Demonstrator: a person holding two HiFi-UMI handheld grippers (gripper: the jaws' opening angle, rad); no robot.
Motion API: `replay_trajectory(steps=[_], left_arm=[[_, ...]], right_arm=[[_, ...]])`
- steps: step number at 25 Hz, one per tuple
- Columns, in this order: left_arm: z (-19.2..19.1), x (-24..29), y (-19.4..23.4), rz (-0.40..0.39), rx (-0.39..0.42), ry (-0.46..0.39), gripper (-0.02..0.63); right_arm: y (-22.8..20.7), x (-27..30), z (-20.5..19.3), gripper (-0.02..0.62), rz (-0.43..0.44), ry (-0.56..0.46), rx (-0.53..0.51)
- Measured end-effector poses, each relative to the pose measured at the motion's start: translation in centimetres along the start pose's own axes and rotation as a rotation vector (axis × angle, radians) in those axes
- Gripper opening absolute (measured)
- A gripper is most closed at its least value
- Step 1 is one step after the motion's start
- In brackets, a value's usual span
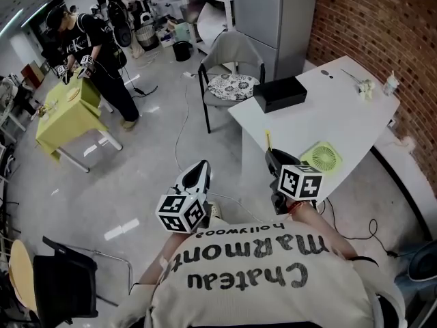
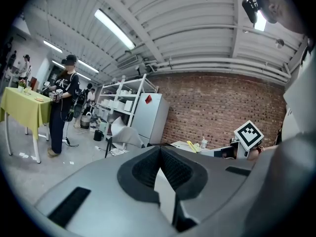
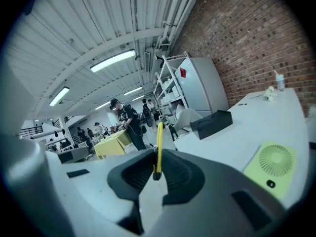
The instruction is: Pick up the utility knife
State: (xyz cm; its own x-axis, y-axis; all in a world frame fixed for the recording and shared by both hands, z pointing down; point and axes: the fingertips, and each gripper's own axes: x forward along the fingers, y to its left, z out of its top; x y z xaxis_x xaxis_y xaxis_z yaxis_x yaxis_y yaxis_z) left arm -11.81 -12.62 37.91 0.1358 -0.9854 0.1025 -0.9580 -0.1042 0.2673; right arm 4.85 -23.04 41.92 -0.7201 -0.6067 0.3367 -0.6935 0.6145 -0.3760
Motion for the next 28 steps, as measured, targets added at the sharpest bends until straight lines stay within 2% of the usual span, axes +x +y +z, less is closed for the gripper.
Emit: replay_trajectory(steps=[28], left_arm=[[0.4, 2.9, 2.5, 0.019, -0.006, 0.003, 0.002]], right_arm=[[-1.3, 3.9, 0.5, 0.054, -0.003, 0.018, 0.010]])
